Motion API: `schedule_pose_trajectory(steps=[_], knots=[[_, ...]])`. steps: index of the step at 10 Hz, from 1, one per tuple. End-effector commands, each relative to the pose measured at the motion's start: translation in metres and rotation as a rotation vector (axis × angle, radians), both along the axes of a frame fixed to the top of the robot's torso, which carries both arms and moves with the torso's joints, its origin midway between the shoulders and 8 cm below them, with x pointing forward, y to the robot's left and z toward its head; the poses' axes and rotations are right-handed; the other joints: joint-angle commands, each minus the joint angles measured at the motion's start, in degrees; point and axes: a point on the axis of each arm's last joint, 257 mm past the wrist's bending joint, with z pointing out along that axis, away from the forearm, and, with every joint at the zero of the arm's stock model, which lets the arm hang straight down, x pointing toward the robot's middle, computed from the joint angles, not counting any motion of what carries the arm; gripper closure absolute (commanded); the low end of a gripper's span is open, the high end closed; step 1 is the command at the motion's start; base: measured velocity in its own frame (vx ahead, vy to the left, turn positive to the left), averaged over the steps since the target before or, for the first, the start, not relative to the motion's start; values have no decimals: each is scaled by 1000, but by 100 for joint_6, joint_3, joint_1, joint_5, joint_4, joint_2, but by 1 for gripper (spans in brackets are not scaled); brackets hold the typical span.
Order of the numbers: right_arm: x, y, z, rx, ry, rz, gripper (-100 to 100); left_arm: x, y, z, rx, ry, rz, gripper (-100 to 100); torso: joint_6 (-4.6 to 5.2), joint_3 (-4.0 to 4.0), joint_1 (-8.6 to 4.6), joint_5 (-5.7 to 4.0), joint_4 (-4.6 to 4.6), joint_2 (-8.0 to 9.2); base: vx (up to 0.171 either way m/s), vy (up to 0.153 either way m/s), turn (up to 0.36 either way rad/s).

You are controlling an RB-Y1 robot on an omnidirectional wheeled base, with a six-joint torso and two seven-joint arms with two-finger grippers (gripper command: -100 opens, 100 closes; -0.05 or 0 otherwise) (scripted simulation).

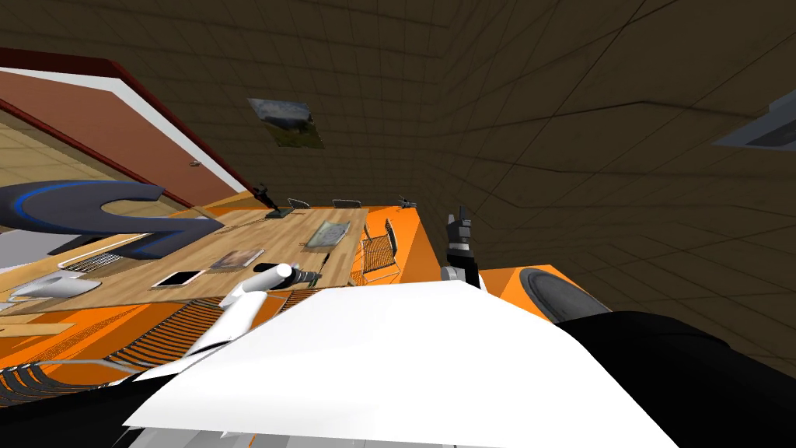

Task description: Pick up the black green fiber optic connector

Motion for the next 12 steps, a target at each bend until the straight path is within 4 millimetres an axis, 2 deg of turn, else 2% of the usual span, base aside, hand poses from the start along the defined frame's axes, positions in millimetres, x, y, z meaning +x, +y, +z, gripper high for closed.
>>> schedule_pose_trajectory(steps=[1, 2, 5, 6, 8, 9, 10, 11, 12], knots=[[0, 0, 0, 0, 0, 0, 0, -17, 0, -4, -54, 40, 76, -100, 0, 0, 0, 0, 0, 0, 69, 50, -200], [0, 0, 0, 0, 0, 0, 0, -20, -2, -5, -60, 51, 75, -100, -2, -2, 8, 2, -1, -4, 48, 46, -40], [0, 0, 0, 0, 0, 0, 0, -47, -4, -10, -156, 125, 191, -100, -2, -3, 9, 2, -1, -4, 66, 47, -141], [0, 0, 0, 0, 0, 0, 0, -47, -4, -10, -156, 125, 191, -100, -3, -4, 10, 3, -2, -7, 43, 30, -42], [0, 0, 0, 0, 0, 0, 0, -62, -9, -12, -211, 165, 253, -100, -4, 3, -4, 0, 1, 5, 38, 20, -103], [0, 0, 0, 0, 0, 0, 0, -56, -6, -10, -191, 150, 232, -100, -2, 2, -2, 0, 0, 3, 21, 17, -33], [0, 0, 0, 0, 0, 0, 0, -57, -7, -10, -196, 154, 236, 0, -6, 5, -6, 0, 1, 10, 0, 0, 0], [0, 0, 0, 0, 0, 0, 0, -60, -13, -22, -195, 152, 231, -100, -6, 9, -10, -2, 3, 16, 22, 22, 27], [0, 0, 0, 0, 0, 0, 0, -62, -17, -29, -195, 152, 228, -100, -6, 7, -5, 0, 2, 13, 41, 31, 29]])
